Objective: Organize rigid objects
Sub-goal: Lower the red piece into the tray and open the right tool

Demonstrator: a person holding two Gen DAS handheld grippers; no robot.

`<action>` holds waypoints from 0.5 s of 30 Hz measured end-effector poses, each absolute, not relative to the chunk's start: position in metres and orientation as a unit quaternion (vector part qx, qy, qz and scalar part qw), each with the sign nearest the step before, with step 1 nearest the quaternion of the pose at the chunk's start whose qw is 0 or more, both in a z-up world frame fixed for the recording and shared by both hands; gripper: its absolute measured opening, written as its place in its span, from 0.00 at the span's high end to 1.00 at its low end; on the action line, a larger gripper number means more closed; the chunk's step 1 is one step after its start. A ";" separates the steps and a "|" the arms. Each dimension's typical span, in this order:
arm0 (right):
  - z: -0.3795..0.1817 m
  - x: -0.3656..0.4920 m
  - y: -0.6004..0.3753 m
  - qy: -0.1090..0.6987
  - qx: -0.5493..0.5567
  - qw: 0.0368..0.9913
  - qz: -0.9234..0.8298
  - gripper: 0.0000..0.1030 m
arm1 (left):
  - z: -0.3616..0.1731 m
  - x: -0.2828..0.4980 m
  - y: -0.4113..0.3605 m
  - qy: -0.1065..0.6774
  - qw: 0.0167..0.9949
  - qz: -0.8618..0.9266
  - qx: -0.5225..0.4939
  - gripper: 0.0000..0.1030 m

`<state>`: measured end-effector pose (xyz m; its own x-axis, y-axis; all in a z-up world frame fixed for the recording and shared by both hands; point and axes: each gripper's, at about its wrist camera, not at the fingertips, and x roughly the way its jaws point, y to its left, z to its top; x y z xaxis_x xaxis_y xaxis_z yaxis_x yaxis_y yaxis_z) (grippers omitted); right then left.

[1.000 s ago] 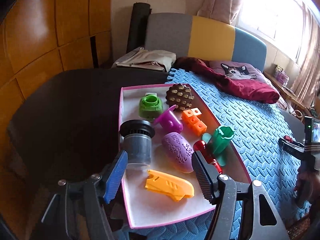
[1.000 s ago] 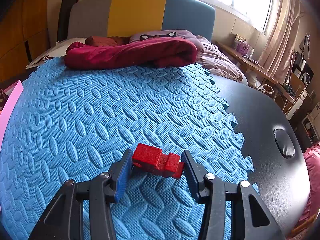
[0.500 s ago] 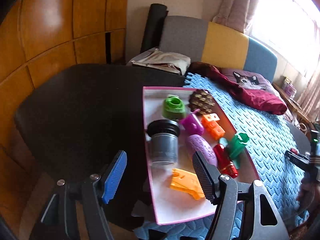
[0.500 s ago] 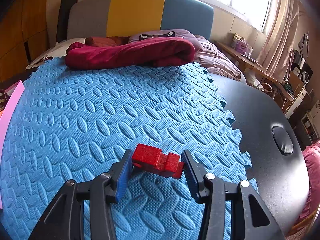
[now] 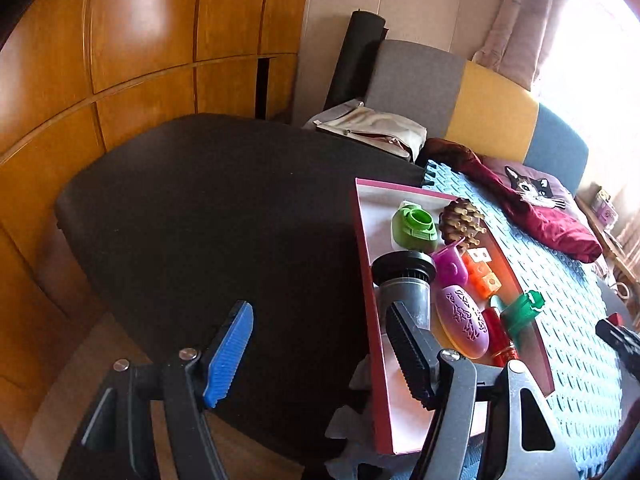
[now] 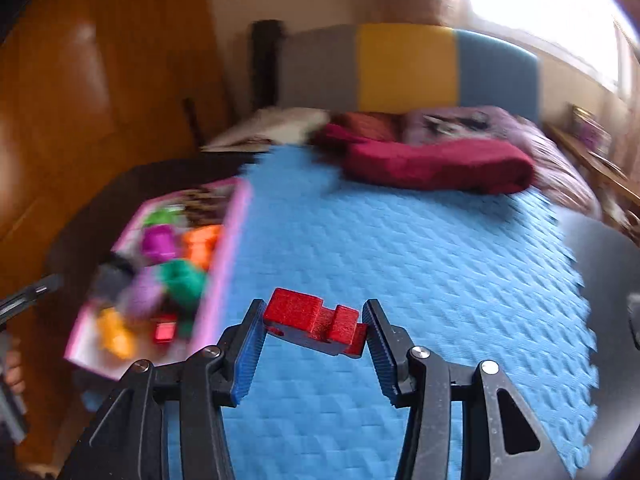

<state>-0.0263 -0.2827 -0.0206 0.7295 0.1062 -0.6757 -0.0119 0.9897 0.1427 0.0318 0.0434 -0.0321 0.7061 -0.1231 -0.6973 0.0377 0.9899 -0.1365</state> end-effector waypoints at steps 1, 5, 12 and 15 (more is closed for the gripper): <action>-0.018 -0.025 -0.265 0.364 0.052 0.928 0.059 0.52 | -0.032 0.031 0.043 0.380 0.922 -0.045 -0.056 0.32; -0.022 -0.020 -0.213 0.376 0.027 0.917 0.132 0.52 | -0.034 0.030 0.043 0.384 0.920 -0.051 -0.055 0.32; -0.058 -0.002 -0.156 0.422 -0.019 0.889 0.175 0.52 | -0.040 0.031 0.041 0.393 0.916 -0.055 -0.052 0.31; -0.068 0.001 -0.148 0.412 -0.039 0.896 0.163 0.49 | -0.042 0.032 0.040 0.396 0.915 -0.057 -0.052 0.31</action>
